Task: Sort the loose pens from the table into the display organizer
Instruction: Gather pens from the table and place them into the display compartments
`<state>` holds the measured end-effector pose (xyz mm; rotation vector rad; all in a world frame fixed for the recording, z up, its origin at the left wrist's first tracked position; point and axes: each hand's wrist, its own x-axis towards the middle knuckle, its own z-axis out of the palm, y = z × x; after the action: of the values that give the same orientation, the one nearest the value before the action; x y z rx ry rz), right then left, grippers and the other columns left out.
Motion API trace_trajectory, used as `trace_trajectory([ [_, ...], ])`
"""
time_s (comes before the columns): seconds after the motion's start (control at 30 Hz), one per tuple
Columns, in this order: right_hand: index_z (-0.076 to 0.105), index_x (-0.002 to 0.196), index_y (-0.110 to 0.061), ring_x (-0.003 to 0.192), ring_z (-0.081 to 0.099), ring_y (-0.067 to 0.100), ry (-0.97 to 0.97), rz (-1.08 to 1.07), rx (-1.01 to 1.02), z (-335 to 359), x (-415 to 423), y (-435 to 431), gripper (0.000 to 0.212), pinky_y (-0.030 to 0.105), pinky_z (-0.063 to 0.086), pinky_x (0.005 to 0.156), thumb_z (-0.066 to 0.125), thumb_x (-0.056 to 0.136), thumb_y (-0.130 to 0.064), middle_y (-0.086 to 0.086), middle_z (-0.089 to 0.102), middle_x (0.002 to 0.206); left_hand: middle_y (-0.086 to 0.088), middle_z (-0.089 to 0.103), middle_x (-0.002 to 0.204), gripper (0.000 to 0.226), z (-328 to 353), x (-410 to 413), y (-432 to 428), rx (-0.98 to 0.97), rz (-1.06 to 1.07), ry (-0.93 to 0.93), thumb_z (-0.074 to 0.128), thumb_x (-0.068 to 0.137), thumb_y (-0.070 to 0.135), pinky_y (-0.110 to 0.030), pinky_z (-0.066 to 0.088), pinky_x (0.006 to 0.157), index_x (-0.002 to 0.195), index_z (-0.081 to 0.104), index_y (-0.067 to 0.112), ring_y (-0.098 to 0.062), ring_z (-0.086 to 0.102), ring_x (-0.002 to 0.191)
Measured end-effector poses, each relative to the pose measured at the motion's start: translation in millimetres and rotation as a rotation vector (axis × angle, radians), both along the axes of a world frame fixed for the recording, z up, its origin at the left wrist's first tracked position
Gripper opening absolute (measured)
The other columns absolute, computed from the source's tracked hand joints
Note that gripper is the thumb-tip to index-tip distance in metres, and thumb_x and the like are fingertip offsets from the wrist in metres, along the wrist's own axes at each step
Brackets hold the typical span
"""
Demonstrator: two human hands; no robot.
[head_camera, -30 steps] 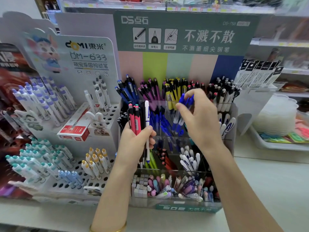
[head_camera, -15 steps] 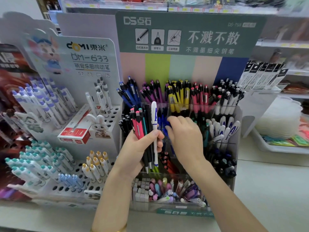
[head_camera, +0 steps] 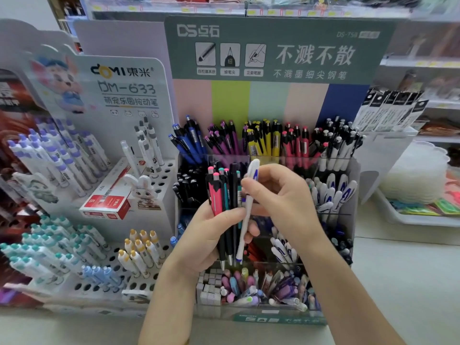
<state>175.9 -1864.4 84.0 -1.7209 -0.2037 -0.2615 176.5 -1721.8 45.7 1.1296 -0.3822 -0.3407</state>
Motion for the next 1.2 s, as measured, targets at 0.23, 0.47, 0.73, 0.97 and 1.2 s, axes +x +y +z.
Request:
trace_trajectory([
  [0.23, 0.066, 0.104, -0.015, 0.074, 0.069, 0.01, 0.089, 0.057, 0.145, 2.4, -2.3, -10.7, 0.014, 0.02, 0.054, 0.061, 0.056, 0.094, -0.015, 0.008, 0.065, 0.09, -0.017, 0.071, 0.107, 0.04, 3.9, 0.3, -3.0, -0.011, -0.02, 0.027, 0.05, 0.086, 0.008, -0.03, 0.056, 0.063, 0.125, 0.053, 0.003, -0.027, 0.07, 0.081],
  [0.47, 0.055, 0.121, -0.021, 0.079, 0.065, 0.012, -0.056, -0.015, 0.024, -4.5, -3.5, -24.1, 0.03, 0.013, 0.046, 0.057, 0.053, 0.095, -0.006, 0.01, 0.067, 0.092, -0.007, 0.073, 0.108, 0.03, 0.6, 1.4, -14.5, 0.204, 0.165, -0.126, 0.051, 0.095, -0.004, -0.032, 0.058, 0.076, 0.121, 0.054, 0.011, -0.027, 0.071, 0.097],
  [0.73, 0.048, 0.115, -0.033, 0.082, 0.064, 0.013, -0.294, -0.388, -0.009, -5.3, -18.2, -71.7, 0.027, 0.019, 0.047, 0.064, 0.045, 0.099, -0.012, 0.006, 0.064, 0.09, -0.009, 0.074, 0.1, 0.016, 4.4, 0.3, -34.5, 0.247, 0.183, -0.225, 0.051, 0.095, 0.001, -0.036, 0.059, 0.075, 0.111, 0.053, 0.003, -0.026, 0.072, 0.087],
  [0.97, 0.044, 0.122, -0.02, 0.08, 0.062, 0.026, -0.485, -0.624, -0.197, -7.2, -35.5, -106.3, 0.028, 0.034, 0.052, 0.067, 0.042, 0.096, -0.01, 0.012, 0.06, 0.095, -0.006, 0.065, 0.067, 0.012, 2.8, -1.9, -61.7, 0.219, 0.268, -0.238, 0.051, 0.097, 0.003, -0.013, 0.051, 0.067, 0.099, 0.06, -0.004, -0.015, 0.055, 0.056],
  [1.2, 0.043, 0.123, -0.019, 0.066, 0.046, 0.001, -0.564, -0.465, -0.428, -34.3, -39.9, -83.6, 0.028, 0.013, 0.038, 0.06, 0.044, 0.095, -0.014, -0.016, 0.048, 0.087, -0.019, 0.066, 0.075, 0.01, 0.5, -5.0, -64.8, 0.208, 0.286, -0.19, 0.053, 0.097, 0.007, -0.022, 0.051, 0.068, 0.092, 0.061, 0.012, -0.019, 0.055, 0.058],
])
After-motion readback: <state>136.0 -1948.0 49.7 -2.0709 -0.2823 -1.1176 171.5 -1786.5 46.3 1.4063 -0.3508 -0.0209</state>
